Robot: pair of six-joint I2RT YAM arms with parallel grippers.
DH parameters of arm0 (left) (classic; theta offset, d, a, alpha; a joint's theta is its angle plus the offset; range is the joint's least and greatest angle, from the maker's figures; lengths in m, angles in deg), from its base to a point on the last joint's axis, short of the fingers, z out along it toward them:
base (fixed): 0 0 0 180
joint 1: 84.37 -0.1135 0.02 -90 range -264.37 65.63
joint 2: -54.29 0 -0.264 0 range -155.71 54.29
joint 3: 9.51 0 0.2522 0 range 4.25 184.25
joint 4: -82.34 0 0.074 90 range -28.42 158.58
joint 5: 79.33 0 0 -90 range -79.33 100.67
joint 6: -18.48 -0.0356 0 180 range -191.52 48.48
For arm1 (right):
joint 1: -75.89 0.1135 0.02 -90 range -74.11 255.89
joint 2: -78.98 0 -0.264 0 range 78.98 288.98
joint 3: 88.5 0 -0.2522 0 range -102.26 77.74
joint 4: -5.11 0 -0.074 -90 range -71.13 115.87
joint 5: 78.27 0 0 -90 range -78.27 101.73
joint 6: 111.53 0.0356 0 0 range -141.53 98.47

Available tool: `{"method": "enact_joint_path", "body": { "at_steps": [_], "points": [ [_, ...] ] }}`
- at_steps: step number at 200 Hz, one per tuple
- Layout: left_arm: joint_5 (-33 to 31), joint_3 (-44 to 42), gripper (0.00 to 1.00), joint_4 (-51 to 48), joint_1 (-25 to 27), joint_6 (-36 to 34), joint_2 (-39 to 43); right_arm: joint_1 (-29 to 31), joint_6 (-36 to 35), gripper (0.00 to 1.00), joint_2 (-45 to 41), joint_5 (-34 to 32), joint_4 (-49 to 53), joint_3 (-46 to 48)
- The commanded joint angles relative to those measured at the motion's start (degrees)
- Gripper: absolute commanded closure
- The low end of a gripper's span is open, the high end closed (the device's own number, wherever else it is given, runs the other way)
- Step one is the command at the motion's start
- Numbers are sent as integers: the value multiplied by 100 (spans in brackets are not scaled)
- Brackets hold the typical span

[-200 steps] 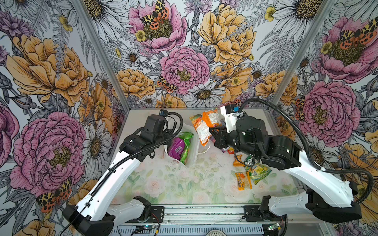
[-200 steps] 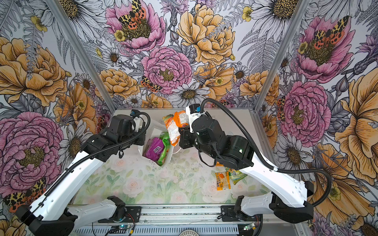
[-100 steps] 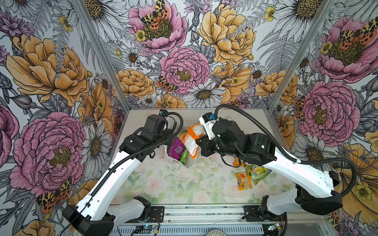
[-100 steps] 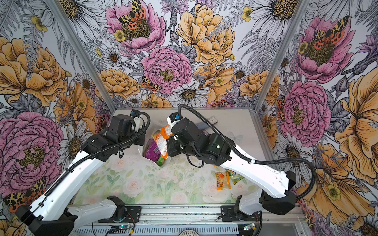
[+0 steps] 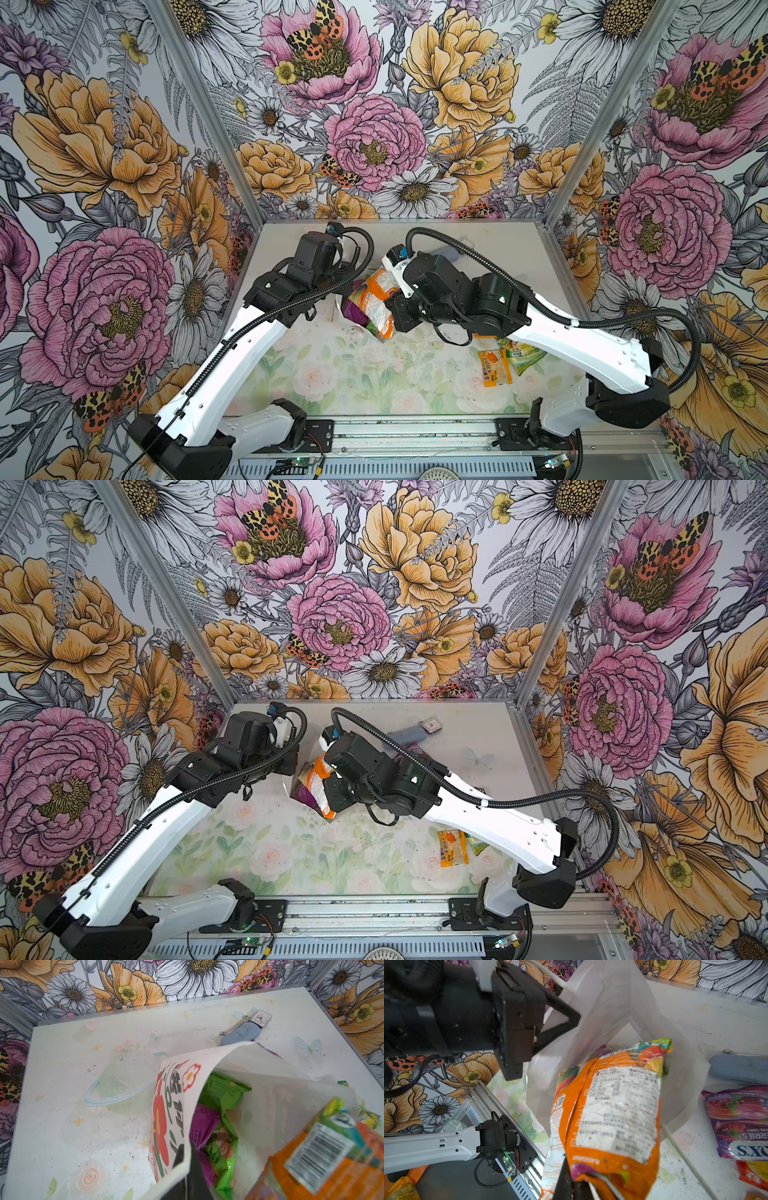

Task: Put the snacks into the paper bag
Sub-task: 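Lower the orange snack bag into the paper bag held by the left gripper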

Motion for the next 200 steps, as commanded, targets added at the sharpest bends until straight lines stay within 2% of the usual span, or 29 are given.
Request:
{"method": "enact_joint_path", "body": {
  "at_steps": [1, 99, 150, 200],
  "points": [
    [197, 208, 100, 605, 95, -43, 190, 36, -168, 100, 107, -159, -189, -310],
    [571, -2, 100, 862, 231, -182, 446, 27, -244, 100, 698, -926, -312, -393],
    [650, -39, 100, 905, 233, -177, 456, -3, -138, 100, 675, -1009, -833, 51],
    [827, -144, 100, 1031, 233, -150, 543, -312, 69, 100, 786, -855, -1269, 259]
  ]
}}
